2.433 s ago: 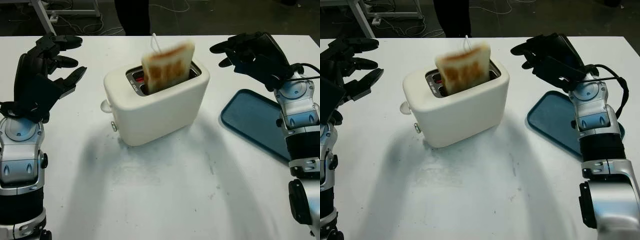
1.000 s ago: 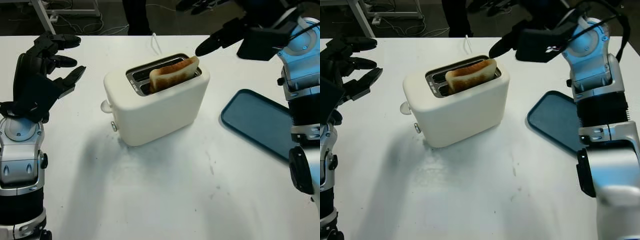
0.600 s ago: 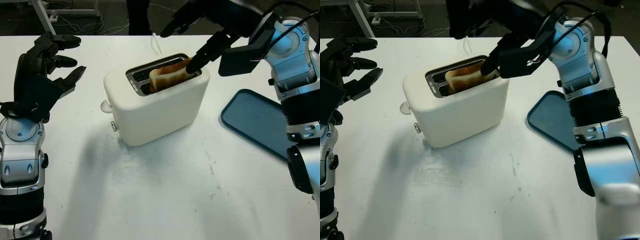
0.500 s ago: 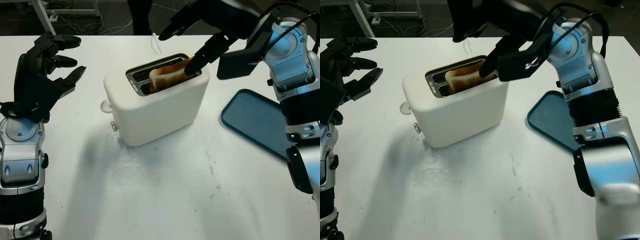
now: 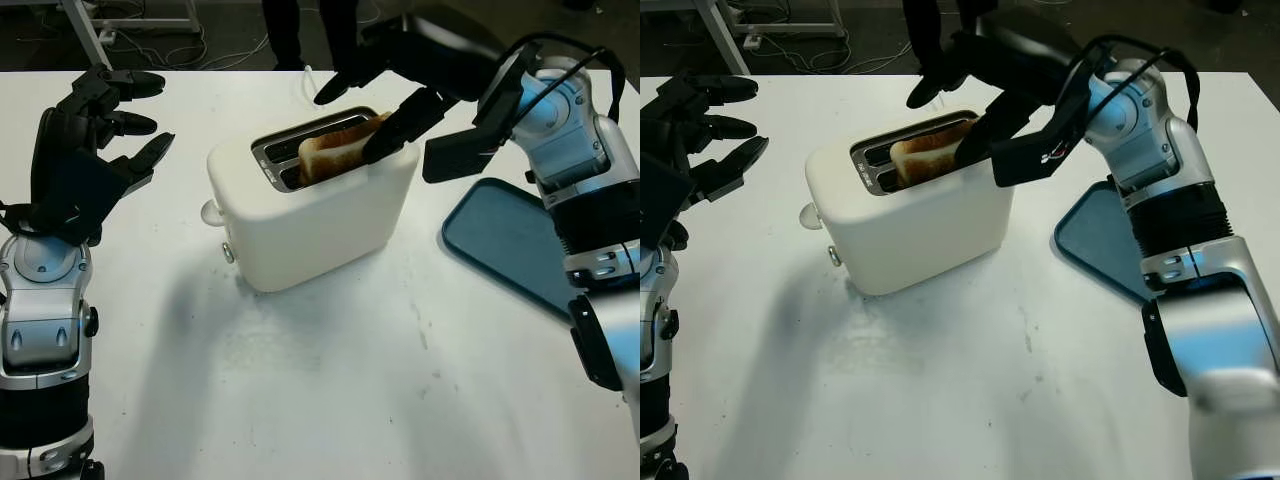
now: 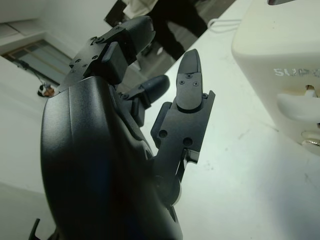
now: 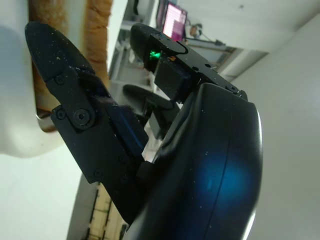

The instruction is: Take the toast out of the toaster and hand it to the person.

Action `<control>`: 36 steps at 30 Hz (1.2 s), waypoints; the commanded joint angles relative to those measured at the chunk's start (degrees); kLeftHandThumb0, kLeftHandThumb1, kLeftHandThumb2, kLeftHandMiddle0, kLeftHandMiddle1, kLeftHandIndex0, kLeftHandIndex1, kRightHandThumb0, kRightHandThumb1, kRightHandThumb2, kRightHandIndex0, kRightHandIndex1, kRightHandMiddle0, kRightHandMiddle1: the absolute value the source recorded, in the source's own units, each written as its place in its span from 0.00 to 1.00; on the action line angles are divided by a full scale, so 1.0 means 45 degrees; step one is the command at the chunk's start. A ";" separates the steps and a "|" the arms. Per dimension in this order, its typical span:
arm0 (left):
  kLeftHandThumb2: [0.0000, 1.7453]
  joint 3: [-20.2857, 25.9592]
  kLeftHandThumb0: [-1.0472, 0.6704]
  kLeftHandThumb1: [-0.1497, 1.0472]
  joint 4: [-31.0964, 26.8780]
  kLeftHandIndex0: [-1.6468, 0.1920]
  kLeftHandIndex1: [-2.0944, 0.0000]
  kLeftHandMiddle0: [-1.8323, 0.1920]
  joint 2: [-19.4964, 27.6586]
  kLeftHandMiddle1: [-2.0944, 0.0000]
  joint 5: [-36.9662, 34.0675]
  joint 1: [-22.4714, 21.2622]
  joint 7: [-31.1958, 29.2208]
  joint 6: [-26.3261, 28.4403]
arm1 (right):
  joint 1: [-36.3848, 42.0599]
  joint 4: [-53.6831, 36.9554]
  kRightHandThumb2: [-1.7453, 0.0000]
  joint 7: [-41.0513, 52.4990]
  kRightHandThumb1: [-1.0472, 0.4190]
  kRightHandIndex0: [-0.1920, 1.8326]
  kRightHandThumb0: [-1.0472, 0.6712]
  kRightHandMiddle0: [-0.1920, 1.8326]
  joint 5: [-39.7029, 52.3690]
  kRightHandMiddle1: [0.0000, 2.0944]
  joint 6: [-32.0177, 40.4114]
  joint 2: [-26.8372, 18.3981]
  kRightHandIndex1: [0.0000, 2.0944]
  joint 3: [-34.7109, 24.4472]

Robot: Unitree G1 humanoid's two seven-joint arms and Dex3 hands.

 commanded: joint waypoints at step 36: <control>0.14 0.0087 0.54 0.86 -0.0153 0.71 0.64 0.76 -0.0113 0.47 0.0371 0.0165 0.0380 -0.0113 | -0.0348 -0.0528 0.77 -0.6177 0.09 0.67 0.17 0.59 -0.7812 0.72 -0.1143 -0.1610 0.79 0.2500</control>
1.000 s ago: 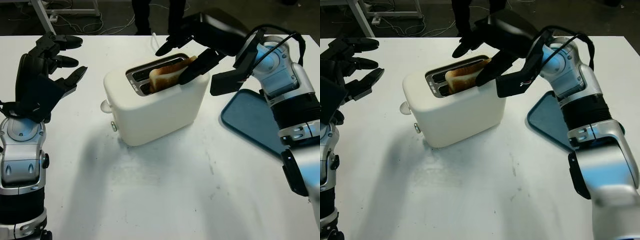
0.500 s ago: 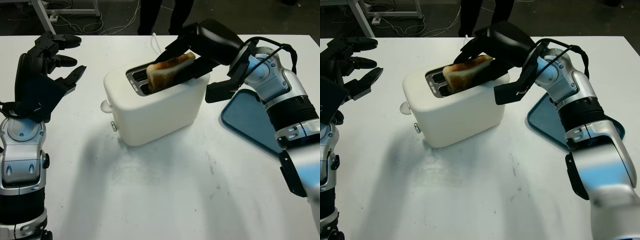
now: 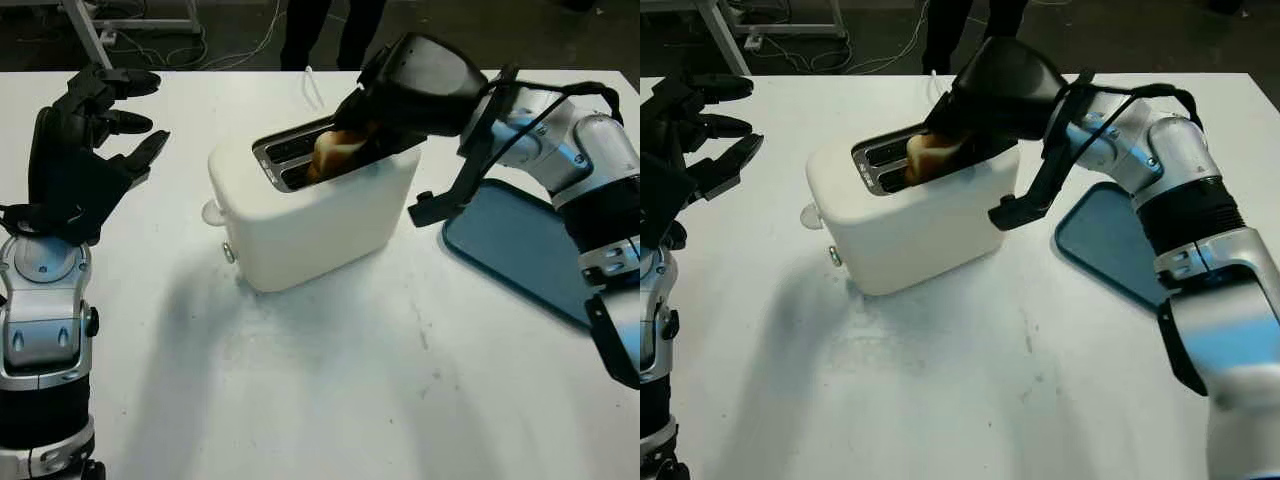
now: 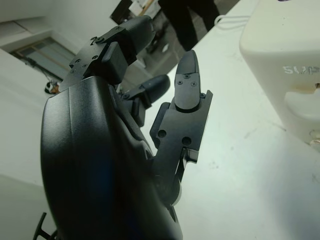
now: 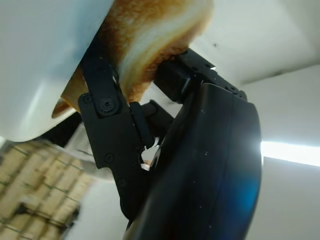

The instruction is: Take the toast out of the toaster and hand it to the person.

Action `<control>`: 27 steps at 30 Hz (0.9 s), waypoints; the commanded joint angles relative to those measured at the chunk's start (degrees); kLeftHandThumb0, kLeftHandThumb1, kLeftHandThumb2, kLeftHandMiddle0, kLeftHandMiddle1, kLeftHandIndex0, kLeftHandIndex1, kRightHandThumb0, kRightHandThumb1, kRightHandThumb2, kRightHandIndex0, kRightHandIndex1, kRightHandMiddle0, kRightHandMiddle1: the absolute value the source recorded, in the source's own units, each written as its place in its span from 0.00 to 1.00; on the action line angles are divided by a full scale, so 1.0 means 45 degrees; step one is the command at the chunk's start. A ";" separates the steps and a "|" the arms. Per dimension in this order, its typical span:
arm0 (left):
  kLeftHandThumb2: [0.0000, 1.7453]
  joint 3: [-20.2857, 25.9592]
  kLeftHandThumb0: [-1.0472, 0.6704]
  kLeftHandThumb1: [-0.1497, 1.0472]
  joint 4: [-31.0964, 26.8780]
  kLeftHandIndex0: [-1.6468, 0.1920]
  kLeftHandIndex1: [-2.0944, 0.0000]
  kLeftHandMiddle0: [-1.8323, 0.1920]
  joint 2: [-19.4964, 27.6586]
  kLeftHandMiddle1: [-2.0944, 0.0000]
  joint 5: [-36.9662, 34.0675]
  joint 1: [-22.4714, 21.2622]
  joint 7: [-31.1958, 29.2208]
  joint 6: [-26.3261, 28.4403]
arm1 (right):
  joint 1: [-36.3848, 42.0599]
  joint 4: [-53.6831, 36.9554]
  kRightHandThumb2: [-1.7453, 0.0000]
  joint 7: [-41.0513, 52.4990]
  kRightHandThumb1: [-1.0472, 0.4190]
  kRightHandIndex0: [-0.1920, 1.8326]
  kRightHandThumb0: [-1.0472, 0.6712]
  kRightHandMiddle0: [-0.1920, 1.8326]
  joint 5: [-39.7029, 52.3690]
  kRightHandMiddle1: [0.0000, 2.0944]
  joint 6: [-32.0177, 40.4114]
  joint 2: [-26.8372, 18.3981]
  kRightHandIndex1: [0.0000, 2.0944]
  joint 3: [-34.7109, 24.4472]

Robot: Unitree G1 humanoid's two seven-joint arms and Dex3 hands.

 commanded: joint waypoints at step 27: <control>0.12 -0.0047 0.52 0.88 -0.0138 0.70 0.65 0.75 -0.0075 0.49 0.0222 0.0266 0.0280 0.0140 | -0.2710 0.5826 0.75 0.0220 0.09 0.61 0.31 0.48 0.5655 0.83 -0.1471 0.0284 0.83 -0.2523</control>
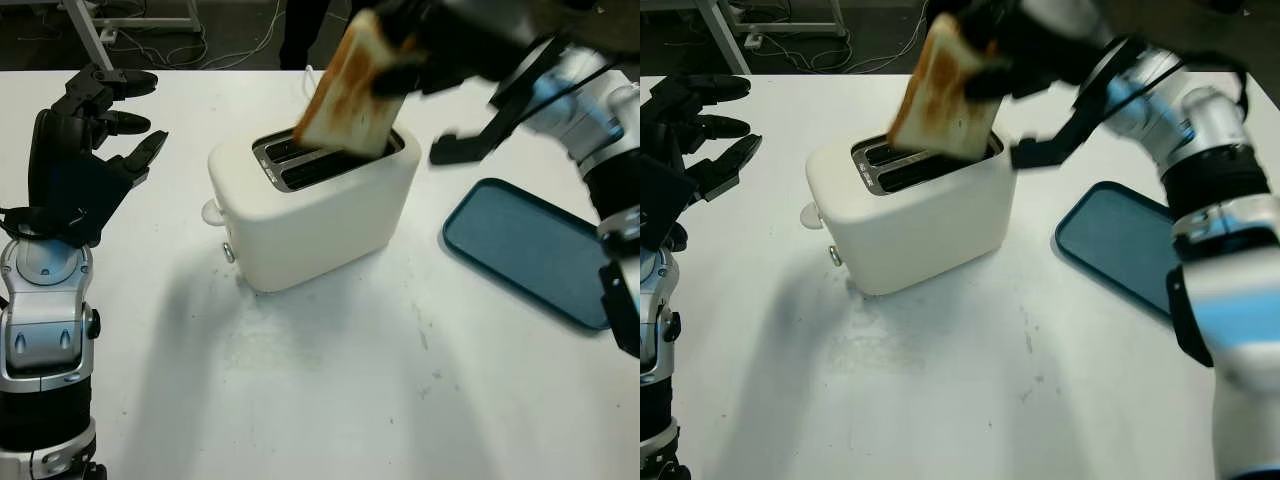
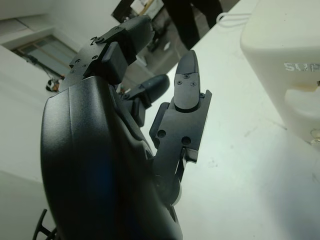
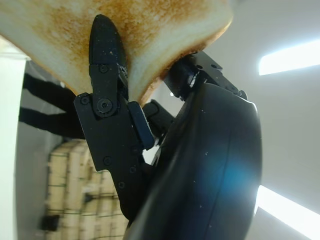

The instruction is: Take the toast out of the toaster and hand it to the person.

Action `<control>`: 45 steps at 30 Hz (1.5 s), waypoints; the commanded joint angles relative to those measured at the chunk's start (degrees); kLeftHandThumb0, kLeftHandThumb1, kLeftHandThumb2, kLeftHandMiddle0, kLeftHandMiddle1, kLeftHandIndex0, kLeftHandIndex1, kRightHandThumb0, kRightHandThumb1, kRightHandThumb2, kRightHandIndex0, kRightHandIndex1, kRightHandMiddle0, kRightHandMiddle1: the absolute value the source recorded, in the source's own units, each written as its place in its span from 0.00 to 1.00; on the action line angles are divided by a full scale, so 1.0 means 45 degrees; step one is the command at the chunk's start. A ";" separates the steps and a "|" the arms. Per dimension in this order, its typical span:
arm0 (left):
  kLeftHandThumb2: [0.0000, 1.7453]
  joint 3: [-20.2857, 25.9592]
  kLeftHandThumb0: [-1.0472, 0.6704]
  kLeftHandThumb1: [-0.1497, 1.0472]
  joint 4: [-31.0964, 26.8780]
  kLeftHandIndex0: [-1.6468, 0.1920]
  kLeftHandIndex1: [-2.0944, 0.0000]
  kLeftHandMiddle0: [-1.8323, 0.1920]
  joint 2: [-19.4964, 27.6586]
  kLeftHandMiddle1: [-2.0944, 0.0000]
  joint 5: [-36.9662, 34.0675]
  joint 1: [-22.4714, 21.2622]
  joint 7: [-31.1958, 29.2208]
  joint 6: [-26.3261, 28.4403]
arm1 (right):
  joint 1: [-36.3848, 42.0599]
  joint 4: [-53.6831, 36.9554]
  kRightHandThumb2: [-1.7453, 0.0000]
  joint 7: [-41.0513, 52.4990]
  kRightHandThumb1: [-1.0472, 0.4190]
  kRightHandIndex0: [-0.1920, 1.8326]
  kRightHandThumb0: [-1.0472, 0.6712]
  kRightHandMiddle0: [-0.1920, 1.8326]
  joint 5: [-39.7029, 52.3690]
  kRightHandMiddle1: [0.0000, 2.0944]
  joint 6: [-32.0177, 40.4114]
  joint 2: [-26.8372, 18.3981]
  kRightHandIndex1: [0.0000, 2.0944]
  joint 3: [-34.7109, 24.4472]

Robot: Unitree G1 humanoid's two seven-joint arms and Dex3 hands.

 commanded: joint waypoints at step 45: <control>0.11 0.0051 0.52 0.88 0.0045 0.70 0.66 0.76 0.0067 0.47 0.0026 0.0118 0.0018 -0.0022 | 0.0647 0.4738 0.76 -0.0756 0.09 0.29 0.48 0.19 0.4613 0.77 0.8475 0.2535 0.83 -0.4192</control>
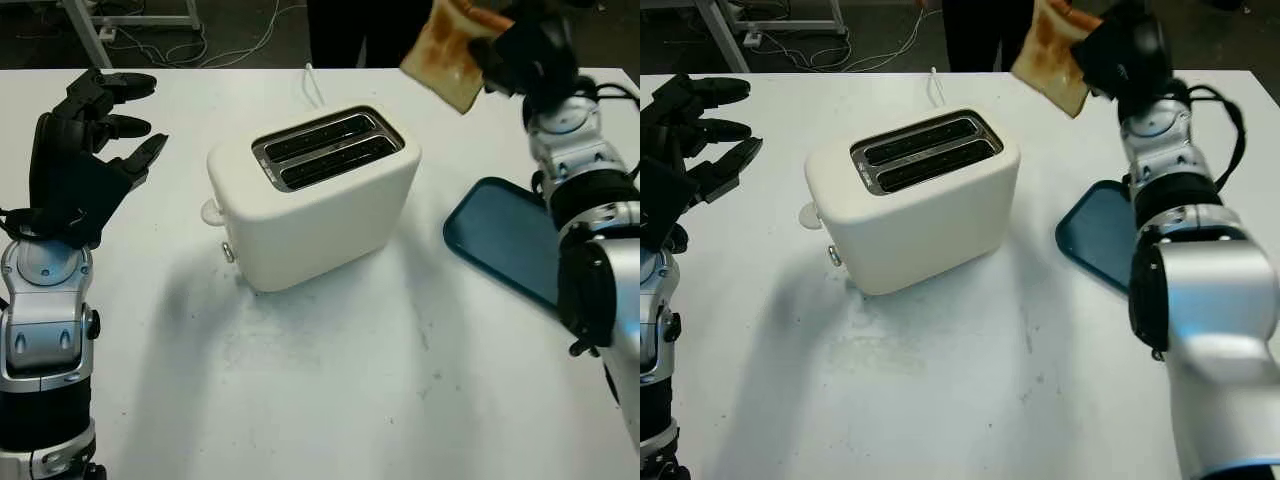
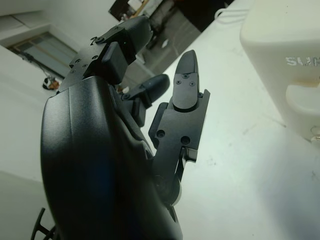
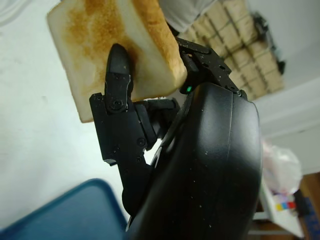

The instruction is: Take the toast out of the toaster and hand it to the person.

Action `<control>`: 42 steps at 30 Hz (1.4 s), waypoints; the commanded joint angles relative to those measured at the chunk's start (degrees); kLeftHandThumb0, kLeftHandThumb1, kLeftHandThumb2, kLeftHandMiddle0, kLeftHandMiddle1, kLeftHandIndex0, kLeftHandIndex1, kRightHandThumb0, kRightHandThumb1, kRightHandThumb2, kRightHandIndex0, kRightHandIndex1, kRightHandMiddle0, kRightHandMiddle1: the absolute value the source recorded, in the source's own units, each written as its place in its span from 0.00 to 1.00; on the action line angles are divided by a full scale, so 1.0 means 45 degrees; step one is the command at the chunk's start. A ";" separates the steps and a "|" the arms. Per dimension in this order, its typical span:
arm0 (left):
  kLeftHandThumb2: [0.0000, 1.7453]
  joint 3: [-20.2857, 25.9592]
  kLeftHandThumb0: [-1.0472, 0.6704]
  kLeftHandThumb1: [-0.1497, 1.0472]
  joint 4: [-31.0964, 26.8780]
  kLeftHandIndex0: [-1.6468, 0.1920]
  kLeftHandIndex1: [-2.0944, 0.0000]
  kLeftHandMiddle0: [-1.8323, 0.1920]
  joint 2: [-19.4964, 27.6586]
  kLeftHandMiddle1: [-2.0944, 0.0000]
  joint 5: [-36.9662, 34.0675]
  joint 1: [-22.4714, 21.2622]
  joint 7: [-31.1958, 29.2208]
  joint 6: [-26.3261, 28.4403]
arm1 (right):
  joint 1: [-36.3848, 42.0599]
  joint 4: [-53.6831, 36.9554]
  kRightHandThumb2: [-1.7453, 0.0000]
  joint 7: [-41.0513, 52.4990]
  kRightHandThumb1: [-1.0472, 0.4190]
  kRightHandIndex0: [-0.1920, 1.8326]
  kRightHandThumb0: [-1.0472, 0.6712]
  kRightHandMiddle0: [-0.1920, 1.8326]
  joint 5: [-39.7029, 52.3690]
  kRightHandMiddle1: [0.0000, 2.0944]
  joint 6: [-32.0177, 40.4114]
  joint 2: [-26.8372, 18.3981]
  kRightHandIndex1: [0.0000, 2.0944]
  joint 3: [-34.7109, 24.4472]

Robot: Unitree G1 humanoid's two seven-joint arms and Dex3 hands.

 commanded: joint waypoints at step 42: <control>0.09 0.0088 0.50 0.89 -0.0246 0.68 0.69 0.74 -0.0005 0.51 0.0066 0.0306 0.0094 0.0232 | 0.0981 -0.0205 0.74 0.0727 0.09 0.45 0.47 0.34 0.0723 0.83 -0.0529 0.0370 0.83 -0.0291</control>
